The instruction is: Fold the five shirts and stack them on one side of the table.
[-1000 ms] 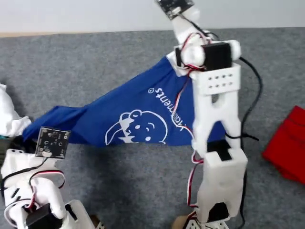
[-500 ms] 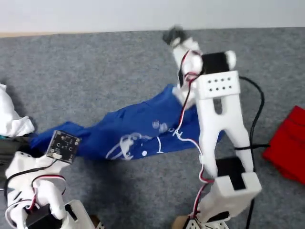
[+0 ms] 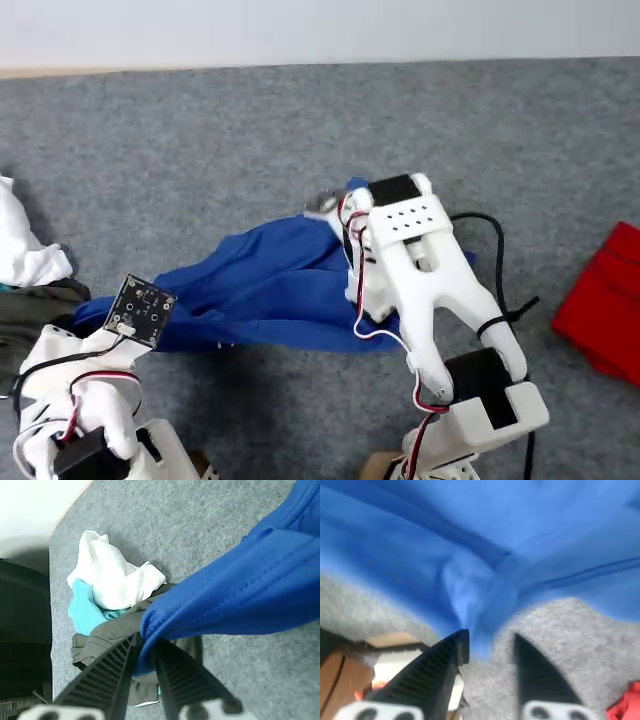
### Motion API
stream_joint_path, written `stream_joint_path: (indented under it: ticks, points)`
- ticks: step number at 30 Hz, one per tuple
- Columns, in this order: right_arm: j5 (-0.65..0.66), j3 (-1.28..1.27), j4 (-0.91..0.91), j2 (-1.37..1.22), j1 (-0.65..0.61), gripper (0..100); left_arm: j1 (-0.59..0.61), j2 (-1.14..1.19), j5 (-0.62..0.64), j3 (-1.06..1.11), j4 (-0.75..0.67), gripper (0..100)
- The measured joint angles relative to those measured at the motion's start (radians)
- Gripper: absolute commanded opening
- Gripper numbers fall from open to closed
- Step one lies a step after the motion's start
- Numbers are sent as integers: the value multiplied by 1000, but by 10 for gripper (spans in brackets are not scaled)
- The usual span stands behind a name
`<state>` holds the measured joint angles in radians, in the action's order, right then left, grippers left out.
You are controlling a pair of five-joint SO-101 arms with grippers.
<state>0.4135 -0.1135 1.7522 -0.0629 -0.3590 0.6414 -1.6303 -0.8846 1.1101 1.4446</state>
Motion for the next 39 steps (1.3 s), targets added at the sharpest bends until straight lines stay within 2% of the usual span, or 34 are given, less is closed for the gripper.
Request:
stream_joint_path:
  ticks: [5, 10, 19, 27, 35, 39]
  points:
    - [-38, 114, 0, 41, -2, 266, 0, 0, 0, 0, 21, 3]
    - [-43, 118, 0, 155, -41, 263, 0, 0, 0, 2, 28, 3]
    - [-43, -204, 2, 295, -192, 263, 2, -2, 0, 120, 28, 3]
    - [-43, -278, -75, 288, -216, 263, 0, -2, 0, 121, 28, 3]
    - [-43, -278, -184, 103, -216, 263, 0, -2, 0, 121, 28, 3]
    - [-44, -261, -201, 35, -160, 263, 0, -2, 0, 121, 28, 3]
